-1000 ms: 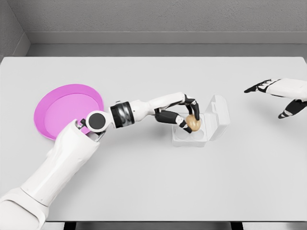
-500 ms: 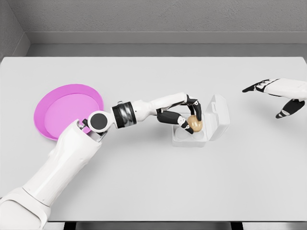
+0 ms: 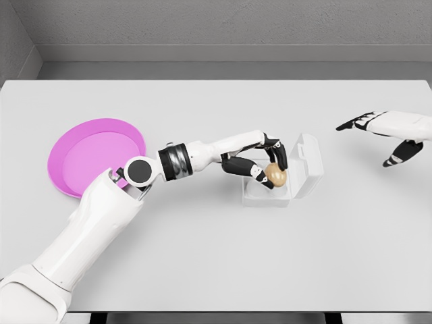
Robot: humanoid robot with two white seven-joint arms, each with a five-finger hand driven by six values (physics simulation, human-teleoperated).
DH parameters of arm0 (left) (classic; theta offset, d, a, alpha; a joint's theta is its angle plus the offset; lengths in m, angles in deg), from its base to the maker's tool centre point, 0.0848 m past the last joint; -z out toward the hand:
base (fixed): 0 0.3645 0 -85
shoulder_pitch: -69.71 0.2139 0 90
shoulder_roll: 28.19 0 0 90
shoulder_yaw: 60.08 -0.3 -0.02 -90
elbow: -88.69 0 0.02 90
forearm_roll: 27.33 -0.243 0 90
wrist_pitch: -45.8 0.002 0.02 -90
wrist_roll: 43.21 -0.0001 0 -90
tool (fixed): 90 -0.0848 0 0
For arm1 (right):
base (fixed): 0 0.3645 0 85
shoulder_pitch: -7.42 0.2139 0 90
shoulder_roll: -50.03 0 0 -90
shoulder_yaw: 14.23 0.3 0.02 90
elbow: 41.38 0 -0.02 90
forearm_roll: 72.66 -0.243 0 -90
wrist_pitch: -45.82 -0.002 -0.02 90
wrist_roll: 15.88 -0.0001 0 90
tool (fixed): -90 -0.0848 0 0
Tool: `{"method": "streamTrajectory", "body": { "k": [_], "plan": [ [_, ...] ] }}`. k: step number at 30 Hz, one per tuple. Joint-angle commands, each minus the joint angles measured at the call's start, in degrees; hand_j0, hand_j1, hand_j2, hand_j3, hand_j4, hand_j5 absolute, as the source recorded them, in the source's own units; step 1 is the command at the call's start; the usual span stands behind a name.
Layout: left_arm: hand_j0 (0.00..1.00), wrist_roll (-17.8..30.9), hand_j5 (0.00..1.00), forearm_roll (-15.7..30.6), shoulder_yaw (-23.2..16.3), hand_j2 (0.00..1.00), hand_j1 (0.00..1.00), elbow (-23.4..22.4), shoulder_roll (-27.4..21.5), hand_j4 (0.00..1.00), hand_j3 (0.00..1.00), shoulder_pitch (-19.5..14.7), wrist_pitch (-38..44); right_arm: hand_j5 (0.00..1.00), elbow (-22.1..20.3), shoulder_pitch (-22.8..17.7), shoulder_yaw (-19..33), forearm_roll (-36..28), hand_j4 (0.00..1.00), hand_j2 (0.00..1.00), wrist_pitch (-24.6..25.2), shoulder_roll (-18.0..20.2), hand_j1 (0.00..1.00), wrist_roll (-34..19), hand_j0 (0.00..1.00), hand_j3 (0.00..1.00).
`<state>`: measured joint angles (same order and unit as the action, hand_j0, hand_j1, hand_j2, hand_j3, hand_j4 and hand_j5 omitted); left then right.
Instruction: Pack egg into the box and close the box lid
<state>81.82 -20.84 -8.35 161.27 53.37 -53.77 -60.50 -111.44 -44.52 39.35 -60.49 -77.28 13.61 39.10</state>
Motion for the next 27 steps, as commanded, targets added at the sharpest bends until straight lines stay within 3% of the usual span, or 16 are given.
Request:
{"method": "streamTrajectory", "body": {
  "k": [1,8,14,18,27],
  "plan": [
    [0.46,-0.03,0.46,0.36,0.03,0.46,0.46,0.11,0.00,0.46,0.46,0.00,0.03,1.00,0.01,0.00,0.03,-0.31,1.00,1.00,0.14,-0.15,1.00,0.02,1.00,1.00],
    [0.52,-0.03,0.52,0.54,0.03,0.52,0.52,0.20,-0.09,0.52,0.52,0.26,0.03,1.00,0.28,0.00,0.12,-0.22,1.00,1.00,0.23,-0.15,1.00,0.02,1.00,1.00],
    [0.67,-0.03,0.67,0.45,0.12,0.67,0.67,0.37,-0.18,0.67,0.67,0.44,-0.32,1.00,0.28,0.00,0.12,-0.13,1.00,1.00,0.23,-0.15,1.00,0.02,1.00,1.00],
    [0.71,-0.03,0.71,0.45,0.21,0.71,0.71,0.46,-0.18,0.71,0.71,0.53,-0.32,1.00,0.28,0.00,0.20,-0.13,1.00,1.00,0.14,-0.15,1.00,0.02,1.00,1.00],
    [0.93,-0.03,0.93,1.15,0.65,0.93,0.93,4.94,-3.25,0.93,0.93,0.35,-0.32,1.00,0.28,-0.09,-0.06,-0.13,1.00,1.00,-0.21,-0.15,1.00,0.02,1.00,1.00]
  ]
}}
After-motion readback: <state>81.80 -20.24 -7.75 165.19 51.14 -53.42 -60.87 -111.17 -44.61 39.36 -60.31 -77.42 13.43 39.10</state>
